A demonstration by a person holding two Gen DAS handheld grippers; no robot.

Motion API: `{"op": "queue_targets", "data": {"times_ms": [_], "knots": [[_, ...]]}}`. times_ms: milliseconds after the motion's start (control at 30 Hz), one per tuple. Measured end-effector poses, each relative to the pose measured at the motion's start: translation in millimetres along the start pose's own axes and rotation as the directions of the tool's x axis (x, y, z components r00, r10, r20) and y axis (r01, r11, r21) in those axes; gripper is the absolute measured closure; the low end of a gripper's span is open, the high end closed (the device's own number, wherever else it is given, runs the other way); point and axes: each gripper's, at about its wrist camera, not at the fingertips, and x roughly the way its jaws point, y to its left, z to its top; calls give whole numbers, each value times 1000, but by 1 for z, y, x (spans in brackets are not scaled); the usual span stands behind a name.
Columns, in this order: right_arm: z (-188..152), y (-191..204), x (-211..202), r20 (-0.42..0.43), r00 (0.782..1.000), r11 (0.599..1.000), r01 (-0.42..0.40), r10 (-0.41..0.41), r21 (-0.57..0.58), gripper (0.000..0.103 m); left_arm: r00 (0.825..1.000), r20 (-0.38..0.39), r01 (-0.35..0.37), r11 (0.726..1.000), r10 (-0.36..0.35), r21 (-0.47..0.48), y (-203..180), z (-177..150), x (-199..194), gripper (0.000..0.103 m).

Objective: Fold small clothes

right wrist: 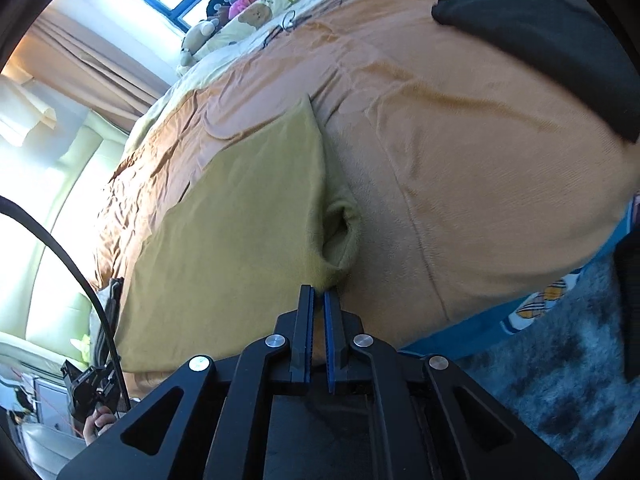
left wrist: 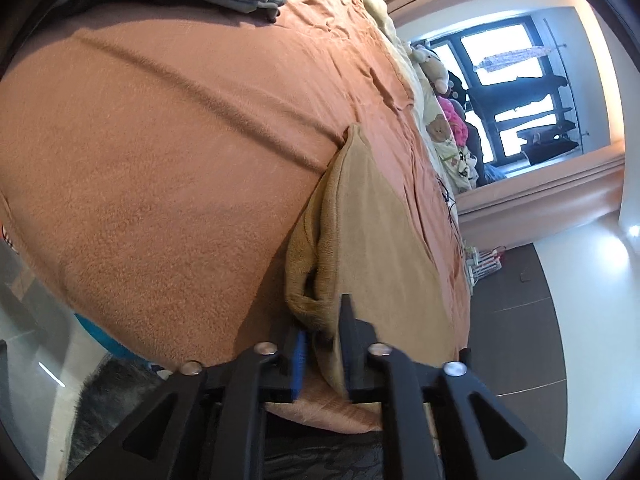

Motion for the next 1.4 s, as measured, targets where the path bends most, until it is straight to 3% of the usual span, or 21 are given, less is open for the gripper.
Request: {"op": "queue_targets", "data": {"times_ms": [100,233,433,733,900,1267,1333,1400], "knots": [[-3,11,-18,38,999,1000,18,-18,-15,101,1000,7,24,1000,-24,-15,5,-3,-1,62],[-12,28,-30,44,999,999,12,-9,-51,101,999,-7,39,999,-39,-19,6,-6,2,62],[-26,74,-21,5,998,990,-67,68,-128,101,998,-44,33,999,-34,-14,7,-7,4,62],[-43,131,34,-121,987,962,-128,102,-242,101,999,-41,20,1000,-20,-3,9,-8,5,62],[-44,152,77,-183,980,952,-123,73,-281,101,998,-58,36,999,-36,-3,9,-14,12,62],[-44,173,131,-275,960,934,-148,57,-324,101,998,-38,47,999,-47,-7,10,-14,15,62],[-45,177,137,-284,958,930,-146,47,-338,101,998,-32,45,999,-46,-8,10,-14,15,65],[-47,180,144,-290,956,924,-144,37,-355,101,998,-31,53,999,-53,-8,12,-14,14,75]]}}
